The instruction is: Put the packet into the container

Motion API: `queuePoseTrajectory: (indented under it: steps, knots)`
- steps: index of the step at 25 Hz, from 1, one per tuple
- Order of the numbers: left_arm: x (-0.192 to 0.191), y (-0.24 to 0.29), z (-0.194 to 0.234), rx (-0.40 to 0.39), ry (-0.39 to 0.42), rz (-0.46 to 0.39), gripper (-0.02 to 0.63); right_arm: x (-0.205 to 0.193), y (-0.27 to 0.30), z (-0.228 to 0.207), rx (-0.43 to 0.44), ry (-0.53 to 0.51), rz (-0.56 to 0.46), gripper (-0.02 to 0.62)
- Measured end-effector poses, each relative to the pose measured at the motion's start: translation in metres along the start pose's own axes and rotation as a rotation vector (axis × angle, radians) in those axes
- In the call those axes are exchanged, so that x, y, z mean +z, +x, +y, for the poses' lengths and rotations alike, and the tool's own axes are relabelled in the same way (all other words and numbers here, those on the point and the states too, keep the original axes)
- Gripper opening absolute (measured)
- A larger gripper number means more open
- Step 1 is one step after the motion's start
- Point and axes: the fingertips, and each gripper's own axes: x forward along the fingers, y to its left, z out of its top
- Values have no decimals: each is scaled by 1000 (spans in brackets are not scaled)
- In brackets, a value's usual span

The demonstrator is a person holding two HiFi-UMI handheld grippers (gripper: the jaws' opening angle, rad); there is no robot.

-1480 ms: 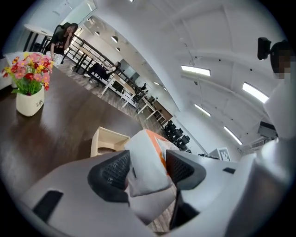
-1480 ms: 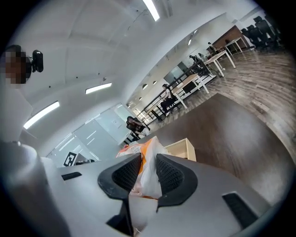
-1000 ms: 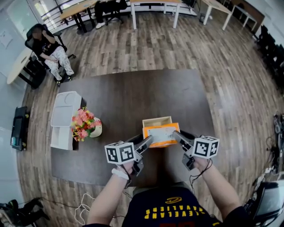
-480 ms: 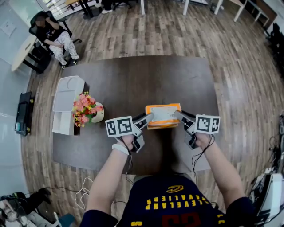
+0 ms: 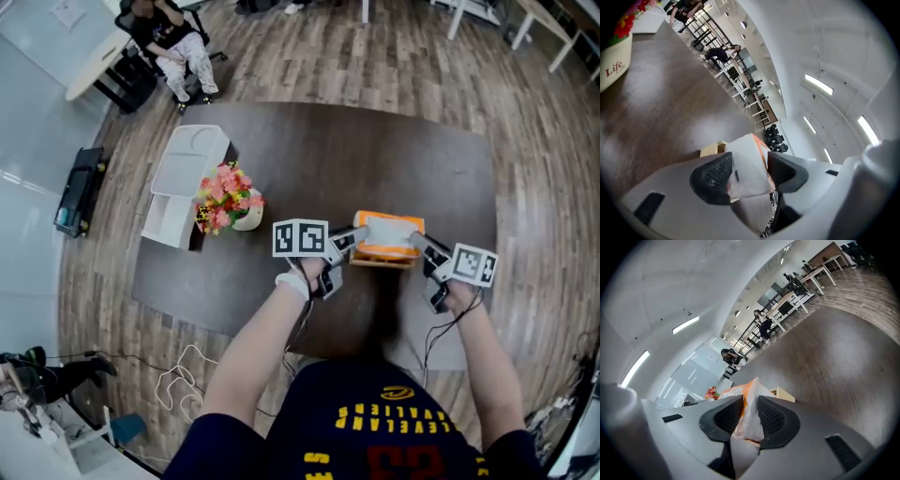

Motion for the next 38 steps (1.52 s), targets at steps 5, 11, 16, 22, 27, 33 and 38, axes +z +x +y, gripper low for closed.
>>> queuePoseTrajectory:
  steps: [5, 11, 16, 22, 27, 33, 38]
  knots:
    - [-3, 3, 4, 12, -3, 3, 239, -1, 2, 4, 45, -47, -2, 106]
    - [-11, 10, 14, 49, 6, 27, 239, -1, 5, 2, 52, -78, 1, 106]
    - [-13, 14, 17, 83, 49, 52, 235, -7, 8, -6, 35, -99, 14, 106]
    - [-16, 16, 23, 125, 92, 72, 219, -10, 12, -3, 34, -180, 14, 106]
    - [-15, 18, 23, 150, 104, 85, 218, -9, 12, -5, 25, -190, 21, 106]
    - [-16, 19, 21, 160, 86, 75, 219, -10, 10, -5, 0, -211, 37, 106]
    - [-16, 18, 22, 161, 85, 77, 219, -10, 10, -4, -3, -207, 38, 106]
